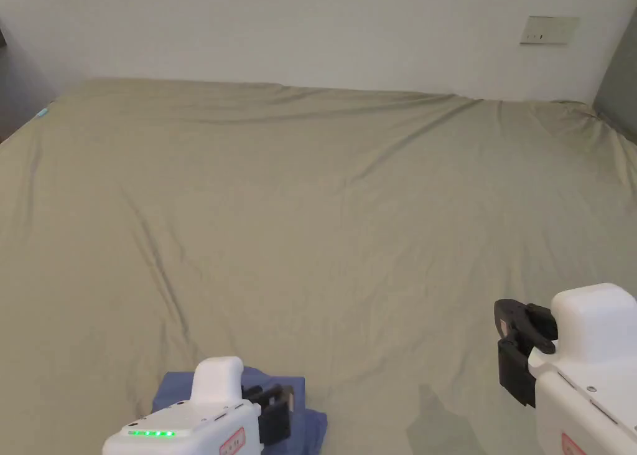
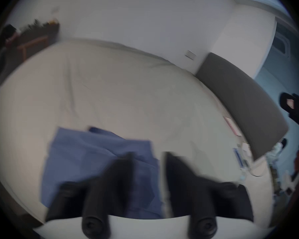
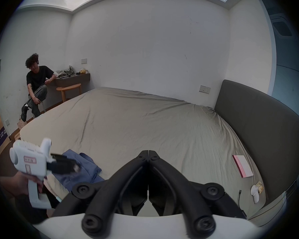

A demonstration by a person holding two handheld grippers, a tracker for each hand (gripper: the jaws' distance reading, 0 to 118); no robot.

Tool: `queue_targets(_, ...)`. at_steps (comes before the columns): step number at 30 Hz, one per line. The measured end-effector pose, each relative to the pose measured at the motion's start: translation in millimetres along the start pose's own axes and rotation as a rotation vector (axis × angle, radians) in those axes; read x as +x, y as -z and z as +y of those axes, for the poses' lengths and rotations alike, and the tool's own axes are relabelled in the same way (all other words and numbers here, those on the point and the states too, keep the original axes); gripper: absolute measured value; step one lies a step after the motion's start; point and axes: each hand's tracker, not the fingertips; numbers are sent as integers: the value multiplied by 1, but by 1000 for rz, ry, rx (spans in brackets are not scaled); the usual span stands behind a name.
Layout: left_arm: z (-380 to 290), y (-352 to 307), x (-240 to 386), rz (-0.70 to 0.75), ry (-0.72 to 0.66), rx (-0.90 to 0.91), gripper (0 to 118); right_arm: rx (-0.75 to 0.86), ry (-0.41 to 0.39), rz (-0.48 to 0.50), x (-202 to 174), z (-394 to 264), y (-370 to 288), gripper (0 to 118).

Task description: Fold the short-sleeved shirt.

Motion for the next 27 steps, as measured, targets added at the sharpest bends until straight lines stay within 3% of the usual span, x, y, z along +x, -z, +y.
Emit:
queue_targets(1,2,4,-6,74,39,22,10,-3,-1,-3,0,-1,0,1)
queue_targets(2,0,8,-10,101,77,41,1,-5,0,-3,-1,-2,-1,1)
queue_targets(4,-10,32,-12,105,205,-12,0,-10,5,-3,-3,-5,-3,1)
queue_targets(6,-27,50,-7,178,191,-65,0,-17,3,-5,-4,-8,-5,1)
queue_targets(8,-47,68,5,121,160,-131,0,-25,0,-9,-5,-11,-6,1)
queue_targets(12,-81,67,51,211,394,-49,0,-41,5,-21,-3,-13,-6,1)
queue_targets(17,-102,50,77,26,452,-90,0,-51,-17,-18,-8,-10,1,1)
queue_targets(18,-103,47,78,-16,432,-121,0,-49,-21,-13,-10,-9,3,1)
queue_targets(21,-103,28,63,-255,202,-197,0,-51,-29,12,-18,-7,12,1)
queue_targets(24,-81,-8,31,-192,171,-30,0,-49,-40,81,-32,-7,25,1)
queue_targets(27,-54,-52,-25,-128,98,161,0,-86,-60,221,-57,-12,53,1)
